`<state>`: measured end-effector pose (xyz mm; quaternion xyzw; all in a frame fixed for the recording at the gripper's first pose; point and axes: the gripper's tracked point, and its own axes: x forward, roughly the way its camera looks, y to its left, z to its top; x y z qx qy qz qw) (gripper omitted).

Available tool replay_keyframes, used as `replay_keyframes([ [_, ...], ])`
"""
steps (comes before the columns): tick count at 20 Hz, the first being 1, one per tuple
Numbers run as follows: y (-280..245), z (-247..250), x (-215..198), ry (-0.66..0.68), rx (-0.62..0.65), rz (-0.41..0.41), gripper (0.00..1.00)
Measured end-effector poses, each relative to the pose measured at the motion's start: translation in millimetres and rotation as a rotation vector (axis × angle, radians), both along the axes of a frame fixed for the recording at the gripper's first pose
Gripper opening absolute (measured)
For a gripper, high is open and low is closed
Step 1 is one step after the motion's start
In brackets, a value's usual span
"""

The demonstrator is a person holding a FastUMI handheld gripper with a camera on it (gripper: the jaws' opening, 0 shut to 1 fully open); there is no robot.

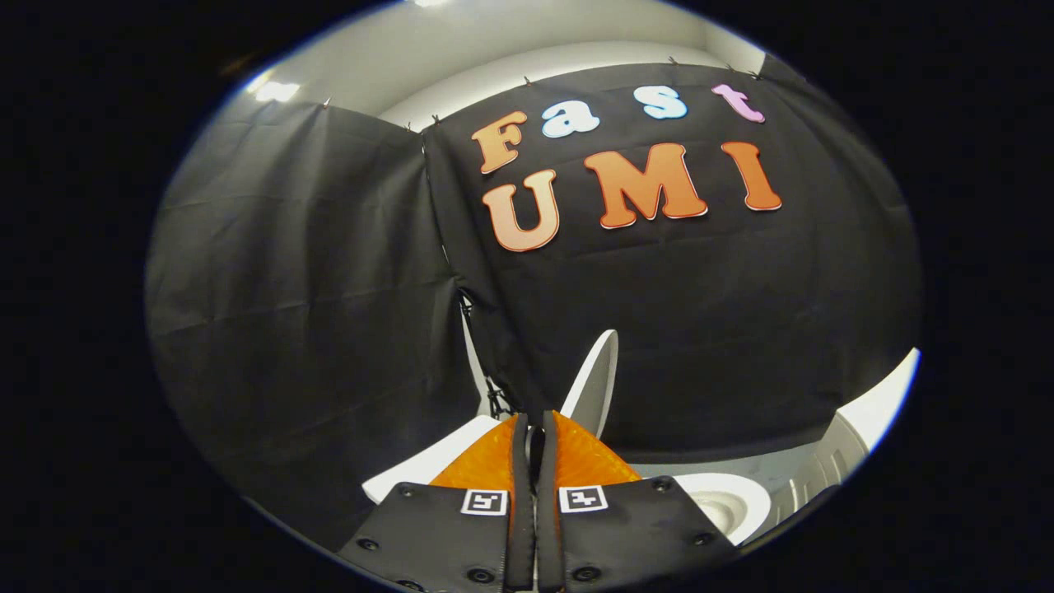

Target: Open the toilet lid.

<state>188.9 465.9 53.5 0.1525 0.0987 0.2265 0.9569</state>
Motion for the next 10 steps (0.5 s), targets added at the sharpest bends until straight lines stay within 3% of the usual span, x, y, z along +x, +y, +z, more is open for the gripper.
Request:
replay_keyframes([
  [3,16.0,1.6,-2.8,0.027,0.016,0.020,0.09],
  [7,53.0,14.5,-1.5,-0.033,-0.052,0.040,0.09],
  [10,78.5,11.7,-0.6,0.027,0.028,0.071,0.09],
])
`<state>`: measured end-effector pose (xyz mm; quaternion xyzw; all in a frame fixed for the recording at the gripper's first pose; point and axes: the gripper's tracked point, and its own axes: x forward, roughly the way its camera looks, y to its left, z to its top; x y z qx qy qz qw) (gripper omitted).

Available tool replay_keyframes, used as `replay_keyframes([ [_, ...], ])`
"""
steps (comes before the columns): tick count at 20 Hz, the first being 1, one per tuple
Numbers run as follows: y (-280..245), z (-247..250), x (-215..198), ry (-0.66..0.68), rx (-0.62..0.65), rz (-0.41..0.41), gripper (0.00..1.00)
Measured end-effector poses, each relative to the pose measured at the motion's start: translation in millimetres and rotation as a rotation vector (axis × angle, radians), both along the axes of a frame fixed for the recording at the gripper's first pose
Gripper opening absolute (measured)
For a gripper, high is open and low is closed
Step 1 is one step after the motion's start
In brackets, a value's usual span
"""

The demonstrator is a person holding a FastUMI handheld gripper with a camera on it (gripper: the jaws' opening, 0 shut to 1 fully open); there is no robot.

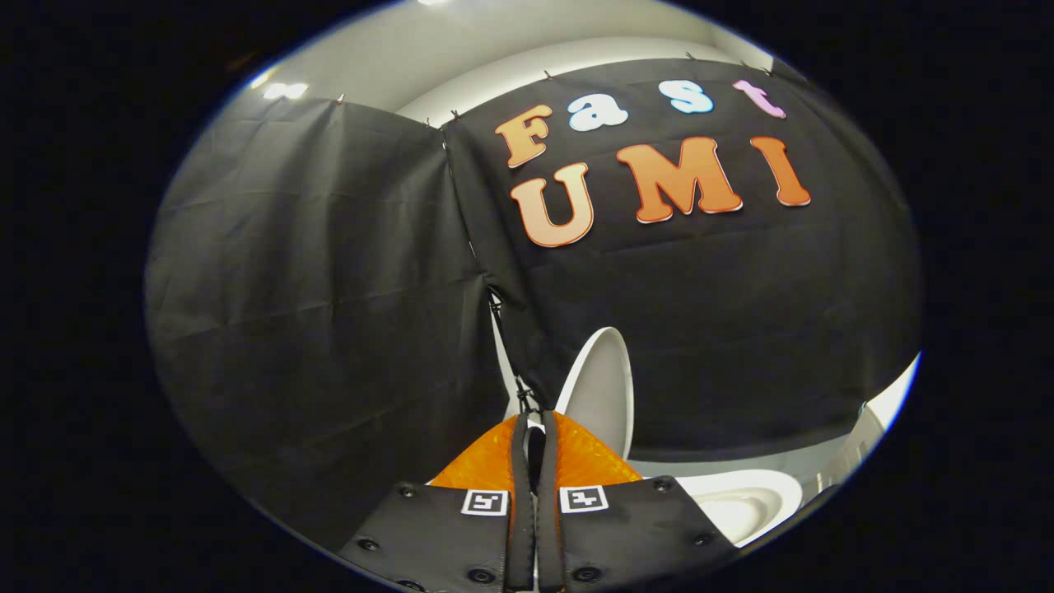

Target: Open the toilet lid.

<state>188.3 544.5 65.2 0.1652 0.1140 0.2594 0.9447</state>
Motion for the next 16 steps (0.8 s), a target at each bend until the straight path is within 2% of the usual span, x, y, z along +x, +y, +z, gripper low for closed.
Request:
replay_keyframes([
  [2,14.8,-0.6,-3.7,0.039,0.021,0.025,0.09],
  [6,62.2,3.9,-2.4,-0.042,-0.088,0.054,0.10],
  [9,95.5,-2.1,-2.8,-0.009,-0.080,0.087,0.10],
  [12,108.7,-5.1,-4.5,0.019,-0.079,0.096,0.09],
  [16,127.5,-5.7,-3.8,-0.033,-0.176,0.095,0.10],
])
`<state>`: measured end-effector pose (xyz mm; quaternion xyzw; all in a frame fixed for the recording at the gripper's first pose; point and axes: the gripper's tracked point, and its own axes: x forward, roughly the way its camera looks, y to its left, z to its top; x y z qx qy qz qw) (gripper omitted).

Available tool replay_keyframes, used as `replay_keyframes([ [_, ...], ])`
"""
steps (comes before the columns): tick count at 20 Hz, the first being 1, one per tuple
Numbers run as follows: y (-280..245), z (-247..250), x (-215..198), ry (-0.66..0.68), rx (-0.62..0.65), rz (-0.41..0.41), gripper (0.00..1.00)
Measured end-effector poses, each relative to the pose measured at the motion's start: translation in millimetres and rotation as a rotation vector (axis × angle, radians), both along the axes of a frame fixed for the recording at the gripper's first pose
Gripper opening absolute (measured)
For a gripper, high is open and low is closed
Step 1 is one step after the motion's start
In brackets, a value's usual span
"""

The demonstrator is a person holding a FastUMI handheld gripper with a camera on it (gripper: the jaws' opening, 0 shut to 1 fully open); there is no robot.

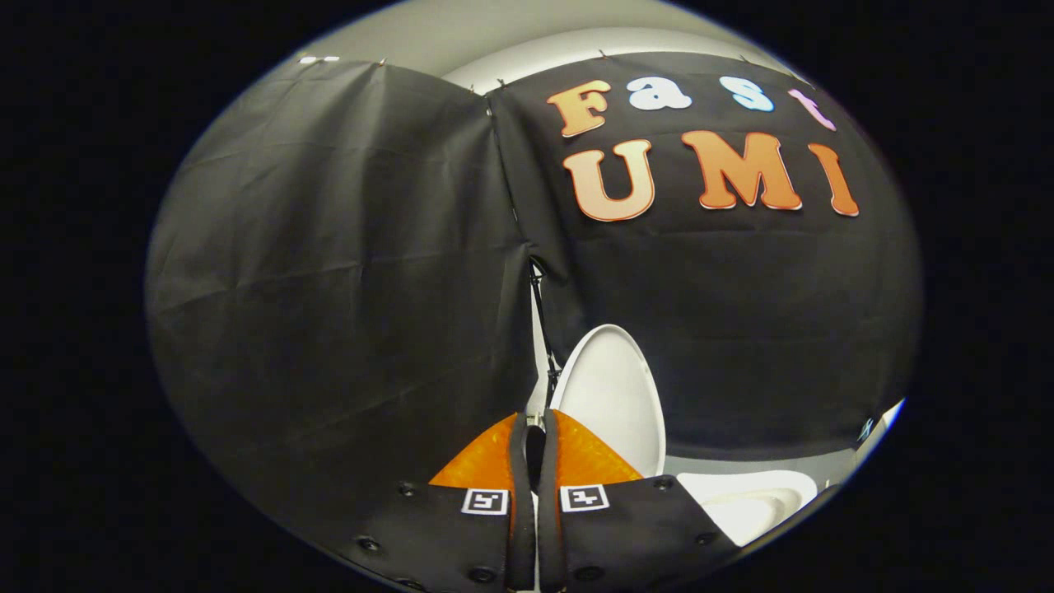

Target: Open the toilet lid.

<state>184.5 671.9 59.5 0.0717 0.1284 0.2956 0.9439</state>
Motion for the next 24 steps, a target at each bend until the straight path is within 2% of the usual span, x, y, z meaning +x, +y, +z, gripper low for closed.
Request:
replay_keyframes([
  [5,-4.7,-4.1,2.9,0.034,0.054,-0.055,0.10],
  [6,-8.1,-0.9,1.4,0.020,0.039,-0.060,0.12],
  [9,1.1,4.8,-4.6,-0.048,-0.044,-0.010,0.21],
  [10,2.4,3.7,-12.2,-0.050,-0.048,0.016,0.28],
  [12,-1.3,22.0,-19.1,-0.050,0.042,0.033,0.51],
  [15,-44.1,44.6,-14.3,-0.046,0.091,-0.015,0.87],
  [18,-80.4,72.7,-7.5,-0.143,0.060,-0.002,0.88],
  [20,-122.8,78.9,-8.2,-0.206,-0.004,0.001,0.89],
  [24,-218.2,78.5,-21.1,-0.265,-0.063,-0.046,0.90],
])
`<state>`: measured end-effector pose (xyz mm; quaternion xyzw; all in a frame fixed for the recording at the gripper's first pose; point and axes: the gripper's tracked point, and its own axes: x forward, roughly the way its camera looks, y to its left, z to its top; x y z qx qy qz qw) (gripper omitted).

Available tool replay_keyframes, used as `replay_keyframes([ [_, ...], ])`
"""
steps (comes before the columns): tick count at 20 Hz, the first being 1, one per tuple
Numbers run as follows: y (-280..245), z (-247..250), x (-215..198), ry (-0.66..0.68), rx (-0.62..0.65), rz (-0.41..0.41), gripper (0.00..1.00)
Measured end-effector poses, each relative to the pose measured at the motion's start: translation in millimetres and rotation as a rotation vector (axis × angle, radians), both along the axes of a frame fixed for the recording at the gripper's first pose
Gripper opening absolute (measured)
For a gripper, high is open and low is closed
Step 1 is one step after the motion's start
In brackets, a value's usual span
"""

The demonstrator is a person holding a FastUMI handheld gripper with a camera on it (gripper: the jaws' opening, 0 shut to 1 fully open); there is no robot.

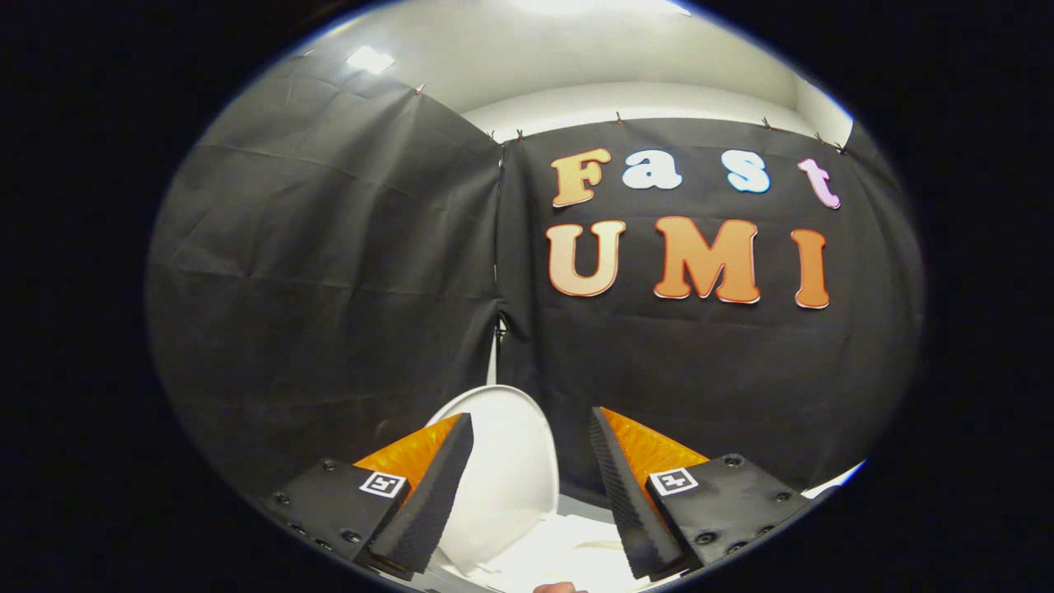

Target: Open the toilet lid.

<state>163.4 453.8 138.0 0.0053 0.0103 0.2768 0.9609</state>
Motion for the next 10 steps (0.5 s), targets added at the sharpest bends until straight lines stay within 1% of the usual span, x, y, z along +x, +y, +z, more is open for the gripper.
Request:
replay_keyframes([
  [5,-104.7,-9.9,-11.9,-0.003,-0.012,-0.084,0.92],
  [7,-139.9,-13.3,-25.5,-0.017,-0.014,-0.118,0.92],
  [10,-183.6,-23.6,-41.0,0.003,0.009,-0.159,0.92],
])
